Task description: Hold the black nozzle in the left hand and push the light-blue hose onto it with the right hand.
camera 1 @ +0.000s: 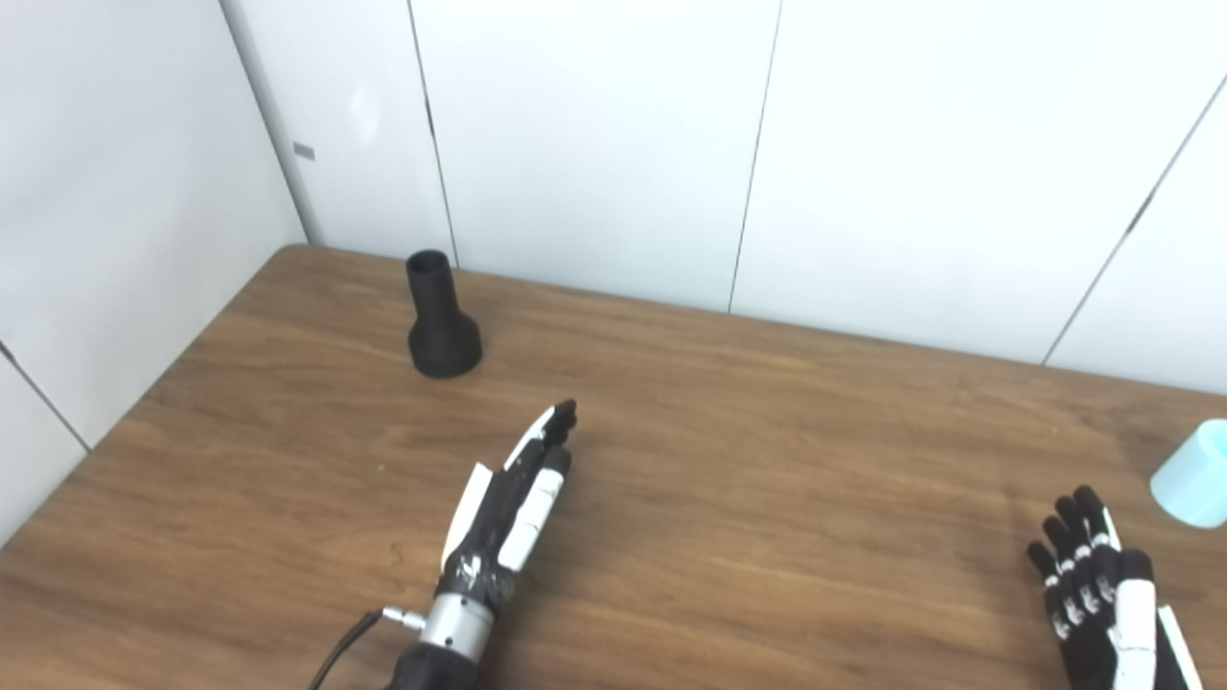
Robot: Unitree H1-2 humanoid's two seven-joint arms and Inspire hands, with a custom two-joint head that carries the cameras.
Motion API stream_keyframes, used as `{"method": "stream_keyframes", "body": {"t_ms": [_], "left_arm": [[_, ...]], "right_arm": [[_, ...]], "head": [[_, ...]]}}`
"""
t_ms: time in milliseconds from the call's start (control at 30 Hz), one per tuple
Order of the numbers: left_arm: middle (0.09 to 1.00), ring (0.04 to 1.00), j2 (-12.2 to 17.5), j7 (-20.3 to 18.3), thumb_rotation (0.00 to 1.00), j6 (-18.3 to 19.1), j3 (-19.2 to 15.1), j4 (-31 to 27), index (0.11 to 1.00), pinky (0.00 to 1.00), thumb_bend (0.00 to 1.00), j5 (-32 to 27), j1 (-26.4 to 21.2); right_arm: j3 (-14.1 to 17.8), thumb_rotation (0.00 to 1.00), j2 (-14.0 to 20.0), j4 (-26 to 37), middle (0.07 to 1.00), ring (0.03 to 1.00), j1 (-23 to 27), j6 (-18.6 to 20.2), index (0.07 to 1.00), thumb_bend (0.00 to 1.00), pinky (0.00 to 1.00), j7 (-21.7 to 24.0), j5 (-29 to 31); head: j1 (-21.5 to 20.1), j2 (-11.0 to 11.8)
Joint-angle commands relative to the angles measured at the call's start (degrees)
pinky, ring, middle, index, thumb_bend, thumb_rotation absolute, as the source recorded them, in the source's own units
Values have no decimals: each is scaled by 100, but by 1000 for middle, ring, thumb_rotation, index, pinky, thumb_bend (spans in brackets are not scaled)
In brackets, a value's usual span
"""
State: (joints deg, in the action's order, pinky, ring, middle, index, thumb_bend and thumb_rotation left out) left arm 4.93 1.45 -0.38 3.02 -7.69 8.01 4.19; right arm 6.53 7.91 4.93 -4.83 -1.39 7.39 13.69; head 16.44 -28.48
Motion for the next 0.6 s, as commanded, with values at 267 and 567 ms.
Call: {"method": "stream_keyframes", "body": {"t_ms": [267, 567], "left_arm": [[930, 916, -198, -100, 537, 162, 102, 263, 953, 887, 661, -111, 163], [884, 870, -491, 510, 149, -933, -309, 649, 893, 843, 737, -67, 66]], "right_arm": [[35, 937, 36, -436, 966, 964, -226, -9, 994, 666, 922, 39, 11], [62, 931, 36, -495, 975, 982, -206, -78, 1000, 663, 966, -19, -60]], "head": [[-209, 130], [-199, 201]]}}
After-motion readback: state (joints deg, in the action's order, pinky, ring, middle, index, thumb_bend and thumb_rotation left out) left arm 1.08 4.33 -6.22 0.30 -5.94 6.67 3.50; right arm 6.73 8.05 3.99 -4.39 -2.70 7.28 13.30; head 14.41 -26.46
